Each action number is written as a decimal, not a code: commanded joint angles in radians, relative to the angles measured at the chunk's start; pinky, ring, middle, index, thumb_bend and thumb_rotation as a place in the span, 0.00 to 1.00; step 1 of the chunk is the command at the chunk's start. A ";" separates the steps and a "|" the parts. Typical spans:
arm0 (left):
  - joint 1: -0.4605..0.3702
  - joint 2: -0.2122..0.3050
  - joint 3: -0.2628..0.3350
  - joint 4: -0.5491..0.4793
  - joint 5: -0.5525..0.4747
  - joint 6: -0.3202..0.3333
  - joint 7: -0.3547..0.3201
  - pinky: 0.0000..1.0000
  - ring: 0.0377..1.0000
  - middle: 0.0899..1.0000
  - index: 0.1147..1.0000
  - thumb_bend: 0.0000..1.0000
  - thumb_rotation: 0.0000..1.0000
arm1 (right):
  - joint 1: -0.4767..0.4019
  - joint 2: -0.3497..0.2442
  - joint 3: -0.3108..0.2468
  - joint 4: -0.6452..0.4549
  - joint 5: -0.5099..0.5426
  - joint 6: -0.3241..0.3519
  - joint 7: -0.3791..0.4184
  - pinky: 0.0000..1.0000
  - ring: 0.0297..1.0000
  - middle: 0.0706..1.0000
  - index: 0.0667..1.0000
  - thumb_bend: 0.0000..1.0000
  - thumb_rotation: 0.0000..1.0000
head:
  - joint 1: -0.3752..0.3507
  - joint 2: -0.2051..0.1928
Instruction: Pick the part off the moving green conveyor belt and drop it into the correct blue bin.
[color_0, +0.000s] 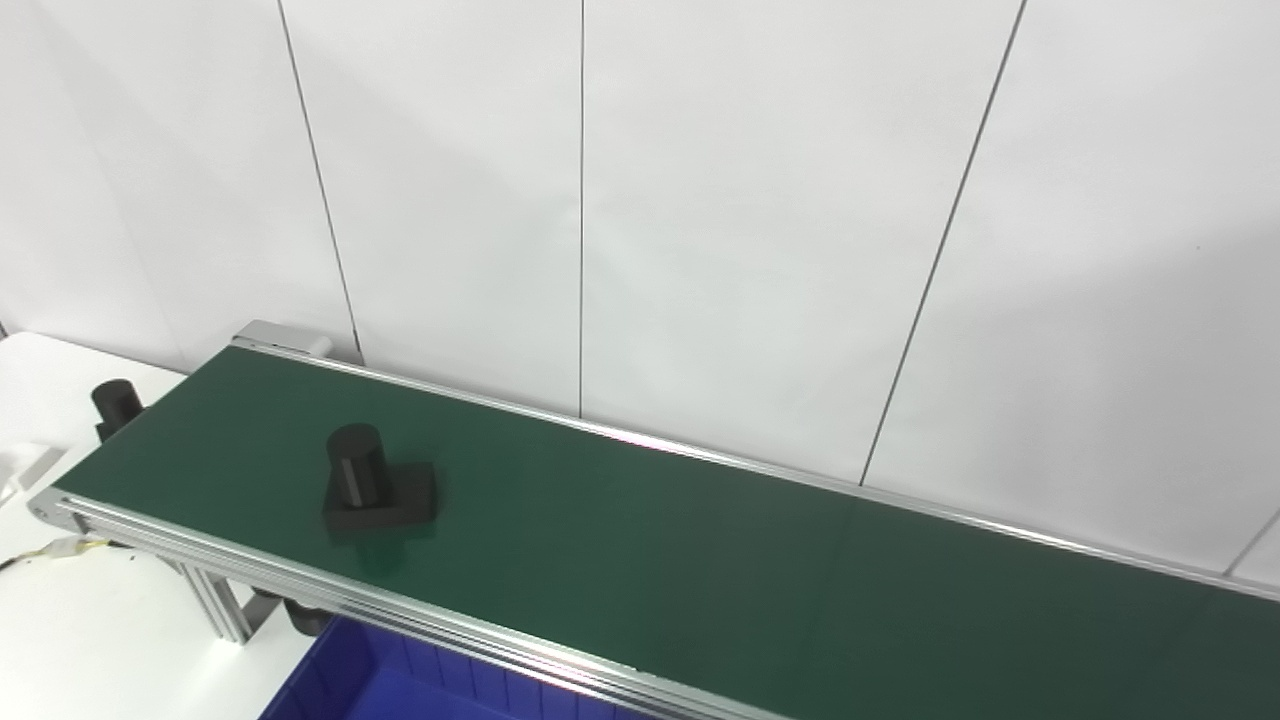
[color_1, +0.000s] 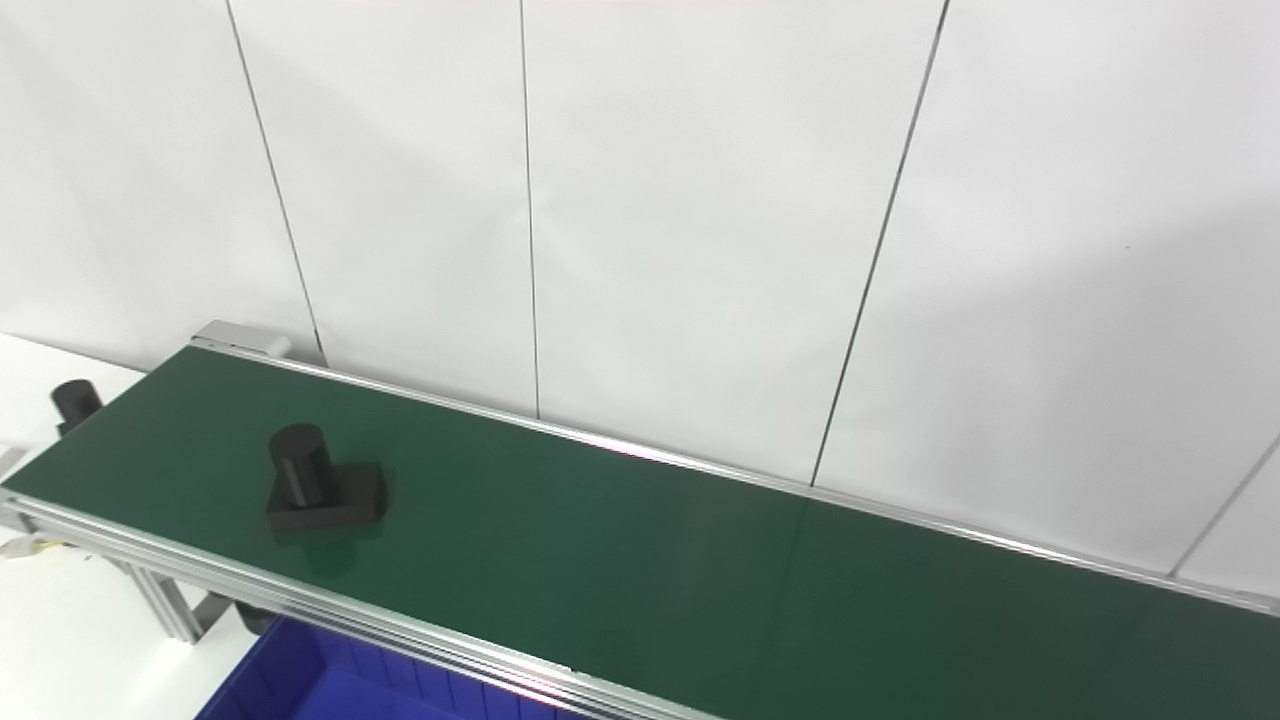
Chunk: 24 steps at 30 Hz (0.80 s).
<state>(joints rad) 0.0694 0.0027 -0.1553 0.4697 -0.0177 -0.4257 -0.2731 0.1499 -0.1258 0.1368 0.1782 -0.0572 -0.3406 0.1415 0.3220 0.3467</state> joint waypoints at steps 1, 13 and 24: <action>-0.024 -0.014 -0.004 -0.009 -0.002 -0.043 0.007 0.69 0.75 0.78 0.79 1.00 0.24 | -0.015 -0.008 -0.009 -0.003 0.019 -0.039 0.009 0.72 0.80 0.86 0.97 0.60 0.71 | 0.005 -0.003; -0.043 -0.023 -0.006 0.015 0.005 -0.044 0.015 0.65 0.72 0.76 0.78 1.00 0.24 | -0.030 -0.015 -0.019 0.019 0.037 -0.061 0.015 0.72 0.80 0.86 0.96 0.63 0.71 | 0.014 -0.008; -0.038 -0.032 -0.011 0.011 0.005 -0.043 0.023 0.66 0.72 0.75 0.78 1.00 0.23 | 0.002 -0.037 -0.037 -0.138 0.011 -0.009 0.009 0.69 0.78 0.84 0.93 0.68 0.73 | 0.023 0.000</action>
<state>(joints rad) 0.0465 -0.0197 -0.1610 0.5009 -0.0064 -0.4276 -0.2466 0.1459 -0.1559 0.1053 0.0931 -0.0365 -0.3500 0.1543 0.3436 0.3467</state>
